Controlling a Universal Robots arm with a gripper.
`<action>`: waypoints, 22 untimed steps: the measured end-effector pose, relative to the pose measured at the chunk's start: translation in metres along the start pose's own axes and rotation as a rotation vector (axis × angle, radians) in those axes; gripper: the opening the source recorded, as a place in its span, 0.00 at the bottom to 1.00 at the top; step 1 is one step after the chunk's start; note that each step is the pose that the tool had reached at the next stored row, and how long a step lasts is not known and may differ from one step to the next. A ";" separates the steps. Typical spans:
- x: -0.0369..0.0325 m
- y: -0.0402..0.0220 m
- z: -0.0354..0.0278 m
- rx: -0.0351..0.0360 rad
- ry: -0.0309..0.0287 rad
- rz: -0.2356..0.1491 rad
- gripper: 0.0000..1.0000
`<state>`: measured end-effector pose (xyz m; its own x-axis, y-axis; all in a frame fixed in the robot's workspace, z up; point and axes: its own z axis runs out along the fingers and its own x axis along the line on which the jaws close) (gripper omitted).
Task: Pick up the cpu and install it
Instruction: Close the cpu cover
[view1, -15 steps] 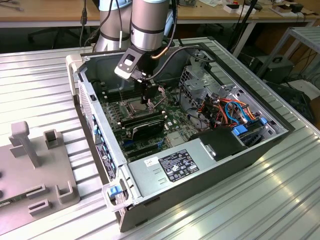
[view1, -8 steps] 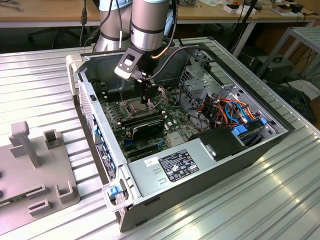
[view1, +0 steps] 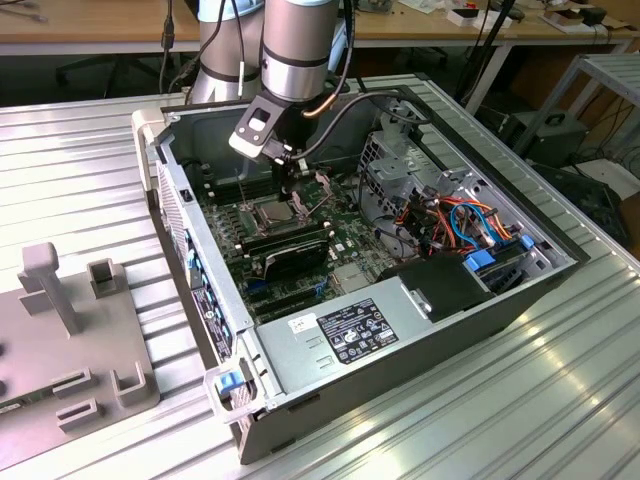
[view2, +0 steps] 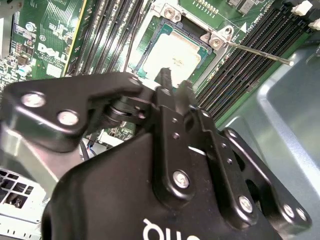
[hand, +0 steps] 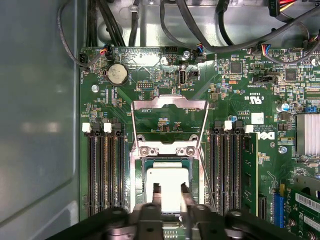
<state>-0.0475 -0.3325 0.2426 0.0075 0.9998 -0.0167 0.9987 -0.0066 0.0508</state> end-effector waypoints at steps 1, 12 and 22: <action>0.0000 0.0000 -0.0001 0.0000 0.0000 0.000 0.17; 0.0000 0.0000 0.0008 0.0000 -0.0001 0.000 0.11; 0.0001 -0.0002 0.0044 0.0000 -0.0001 0.000 0.11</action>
<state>-0.0474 -0.3325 0.2381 0.0074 0.9998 -0.0168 0.9987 -0.0066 0.0508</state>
